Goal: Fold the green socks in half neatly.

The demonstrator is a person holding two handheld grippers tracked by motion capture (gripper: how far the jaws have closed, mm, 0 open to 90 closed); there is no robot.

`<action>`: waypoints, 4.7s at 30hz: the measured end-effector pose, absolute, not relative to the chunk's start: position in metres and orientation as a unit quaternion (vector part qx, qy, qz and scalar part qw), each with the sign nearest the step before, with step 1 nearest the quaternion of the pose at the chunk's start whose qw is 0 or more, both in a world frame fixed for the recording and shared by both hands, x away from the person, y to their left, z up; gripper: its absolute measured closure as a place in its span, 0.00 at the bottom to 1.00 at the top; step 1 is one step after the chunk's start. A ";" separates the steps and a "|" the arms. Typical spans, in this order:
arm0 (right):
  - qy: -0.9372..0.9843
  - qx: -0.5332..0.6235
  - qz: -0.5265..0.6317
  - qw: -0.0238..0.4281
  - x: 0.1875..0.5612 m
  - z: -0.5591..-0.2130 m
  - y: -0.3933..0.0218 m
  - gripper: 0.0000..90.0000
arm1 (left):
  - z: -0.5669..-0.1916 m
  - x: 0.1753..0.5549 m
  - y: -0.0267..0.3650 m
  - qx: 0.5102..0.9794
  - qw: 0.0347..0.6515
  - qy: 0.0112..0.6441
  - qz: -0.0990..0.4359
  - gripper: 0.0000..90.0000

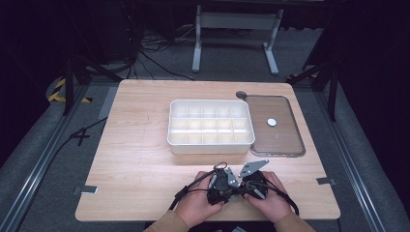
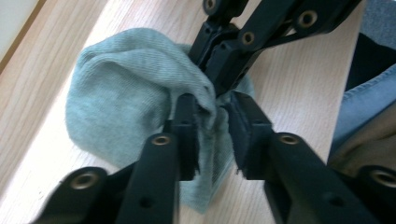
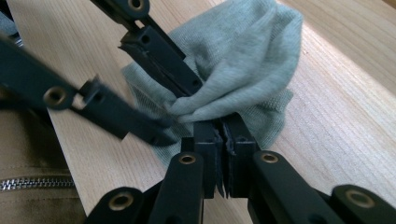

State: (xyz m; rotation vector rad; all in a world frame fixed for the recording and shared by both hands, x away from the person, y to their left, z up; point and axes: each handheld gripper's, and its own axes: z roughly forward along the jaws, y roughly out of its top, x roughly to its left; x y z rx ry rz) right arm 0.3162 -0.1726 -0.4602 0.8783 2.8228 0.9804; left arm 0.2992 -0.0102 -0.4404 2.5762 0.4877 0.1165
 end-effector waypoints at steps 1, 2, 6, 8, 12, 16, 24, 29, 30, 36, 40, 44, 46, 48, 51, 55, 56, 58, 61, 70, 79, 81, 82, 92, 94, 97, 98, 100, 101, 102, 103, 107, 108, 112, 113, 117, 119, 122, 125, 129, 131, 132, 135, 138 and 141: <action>0.906 0.283 0.315 0.014 0.316 -0.460 -0.173 0.96 | -0.441 0.299 -0.011 0.950 0.255 0.174 0.046 0.73; 0.906 0.283 0.315 0.013 0.316 -0.460 -0.173 0.96 | -0.441 0.298 -0.012 0.951 0.254 0.173 0.048 0.71; 0.906 0.282 0.315 0.015 0.316 -0.460 -0.173 0.97 | -0.441 0.299 -0.011 0.950 0.246 0.180 0.064 0.81; 0.906 0.281 0.316 0.013 0.316 -0.460 -0.173 0.96 | -0.441 0.300 -0.009 0.951 0.244 0.180 0.067 0.94; 0.907 0.279 0.316 0.010 0.316 -0.460 -0.174 0.96 | -0.440 0.299 -0.008 0.951 0.247 0.173 0.064 0.98; 0.907 0.286 0.308 0.015 0.314 -0.452 -0.183 0.97 | -0.437 0.296 -0.007 0.953 0.258 0.155 0.047 0.98; 0.896 0.314 0.314 0.003 0.316 -0.460 -0.191 0.98 | -0.443 0.290 -0.021 0.958 0.257 0.128 0.028 0.98; 0.895 0.311 0.319 -0.007 0.318 -0.459 -0.196 0.96 | -0.448 0.294 -0.019 0.956 0.261 0.135 0.015 0.98; 0.895 0.316 0.315 0.001 0.317 -0.449 -0.203 0.96 | -0.448 0.295 -0.019 0.956 0.261 0.136 0.015 0.98; 0.872 0.312 0.377 0.030 0.307 -0.414 -0.214 0.98 | -0.449 0.295 -0.022 0.955 0.262 0.138 0.017 0.98; 0.874 0.290 0.389 0.027 0.304 -0.421 -0.196 0.98 | -0.449 0.294 -0.022 0.955 0.260 0.142 0.016 0.98; 0.887 0.294 0.355 0.028 0.308 -0.435 -0.191 0.96 | -0.448 0.296 -0.019 0.952 0.271 0.140 0.007 0.96; 0.889 0.303 0.342 0.026 0.311 -0.442 -0.195 0.96 | -0.446 0.299 -0.016 0.946 0.291 0.142 -0.025 0.88; 0.888 0.309 0.338 0.021 0.312 -0.447 -0.198 0.96 | -0.435 0.305 -0.005 0.933 0.321 0.154 -0.049 0.84; 0.887 0.310 0.343 0.016 0.313 -0.450 -0.198 0.95 | -0.424 0.316 0.010 0.903 0.377 0.199 -0.055 0.85; 0.890 0.298 0.345 0.023 0.311 -0.451 -0.195 0.94 | -0.431 0.323 0.010 0.908 0.351 0.229 0.002 0.86; 0.891 0.295 0.343 0.027 0.310 -0.451 -0.194 0.93 | -0.434 0.322 0.007 0.911 0.344 0.225 0.007 0.87; 0.892 0.294 0.343 0.029 0.308 -0.451 -0.193 0.92 | -0.440 0.320 -0.001 0.928 0.305 0.212 0.029 0.90; 0.893 0.289 0.345 0.027 0.307 -0.451 -0.193 0.92 | -0.444 0.319 -0.004 0.941 0.260 0.209 0.052 0.98; 0.907 0.287 0.307 0.032 0.302 -0.448 -0.200 0.92 | -0.449 0.320 -0.005 0.944 0.241 0.218 0.050 0.99; 0.917 0.286 0.276 0.028 0.302 -0.446 -0.201 0.92 | -0.449 0.320 -0.003 0.941 0.252 0.219 0.050 0.97; 0.911 0.285 0.298 0.024 0.302 -0.440 -0.204 0.92 | -0.448 0.321 -0.002 0.941 0.255 0.219 0.042 0.96; 0.906 0.289 0.307 0.026 0.301 -0.434 -0.205 0.92 | -0.448 0.321 -0.002 0.941 0.255 0.220 0.042 0.96; 0.880 0.285 0.373 0.067 0.298 -0.425 -0.188 0.89 | -0.449 0.322 0.001 0.937 0.263 0.227 0.033 0.96; 0.880 0.286 0.373 0.065 0.299 -0.427 -0.186 0.89 | -0.450 0.322 0.001 0.936 0.265 0.228 0.033 0.96; 0.887 0.294 0.350 0.058 0.301 -0.436 -0.183 0.89 | -0.450 0.322 0.001 0.937 0.265 0.227 0.033 0.96; 0.894 0.298 0.328 0.060 0.302 -0.442 -0.184 0.90 | -0.450 0.322 0.001 0.937 0.265 0.226 0.032 0.96; 0.898 0.298 0.318 0.063 0.302 -0.444 -0.185 0.90 | -0.450 0.322 0.001 0.937 0.265 0.226 0.031 0.96; 0.899 0.295 0.317 0.064 0.301 -0.446 -0.186 0.90 | -0.450 0.322 0.001 0.937 0.265 0.227 0.030 0.96; 0.900 0.294 0.315 0.065 0.301 -0.446 -0.187 0.90 | -0.450 0.323 0.000 0.938 0.265 0.224 0.030 0.96; 0.904 0.292 0.304 0.068 0.299 -0.445 -0.189 0.91 | -0.451 0.323 0.000 0.938 0.262 0.225 0.031 0.96; 0.908 0.292 0.293 0.069 0.299 -0.448 -0.190 0.92 | -0.453 0.323 -0.001 0.941 0.249 0.225 0.034 0.95; 0.908 0.291 0.292 0.070 0.299 -0.448 -0.190 0.92 | -0.453 0.323 -0.001 0.940 0.252 0.227 0.033 0.95; 0.912 0.282 0.288 0.078 0.298 -0.450 -0.187 0.92 | -0.449 0.322 0.004 0.938 0.257 0.230 0.032 0.93; 0.911 0.283 0.289 0.078 0.298 -0.451 -0.187 0.92 | -0.449 0.322 0.006 0.937 0.260 0.232 0.032 0.93; 0.910 0.282 0.296 0.073 0.299 -0.452 -0.189 0.92 | -0.448 0.323 0.014 0.937 0.252 0.241 0.022 0.91; 0.909 0.284 0.298 0.070 0.300 -0.452 -0.190 0.92 | -0.449 0.324 0.016 0.937 0.250 0.242 0.019 0.91; 0.908 0.283 0.301 0.068 0.300 -0.452 -0.190 0.92 | -0.452 0.323 0.016 0.939 0.246 0.240 0.007 0.89; 0.908 0.282 0.303 0.065 0.301 -0.453 -0.191 0.92 | -0.454 0.322 0.014 0.942 0.245 0.231 0.001 0.89; 0.906 0.284 0.309 0.061 0.301 -0.453 -0.193 0.92 | -0.454 0.323 0.014 0.942 0.244 0.232 -0.003 0.89; 0.906 0.279 0.311 0.062 0.301 -0.454 -0.193 0.92 | -0.454 0.323 0.013 0.941 0.245 0.234 -0.007 0.88; 0.906 0.278 0.312 0.062 0.301 -0.454 -0.194 0.92 | -0.453 0.323 0.013 0.942 0.244 0.230 -0.012 0.89; 0.906 0.277 0.316 0.058 0.301 -0.454 -0.194 0.92 | -0.454 0.323 0.011 0.941 0.249 0.229 -0.022 0.90; 0.905 0.277 0.317 0.056 0.302 -0.454 -0.196 0.92 | -0.454 0.324 0.013 0.944 0.243 0.223 -0.028 0.93; 0.905 0.277 0.317 0.056 0.302 -0.454 -0.196 0.92 | -0.453 0.324 0.011 0.945 0.237 0.222 -0.018 0.97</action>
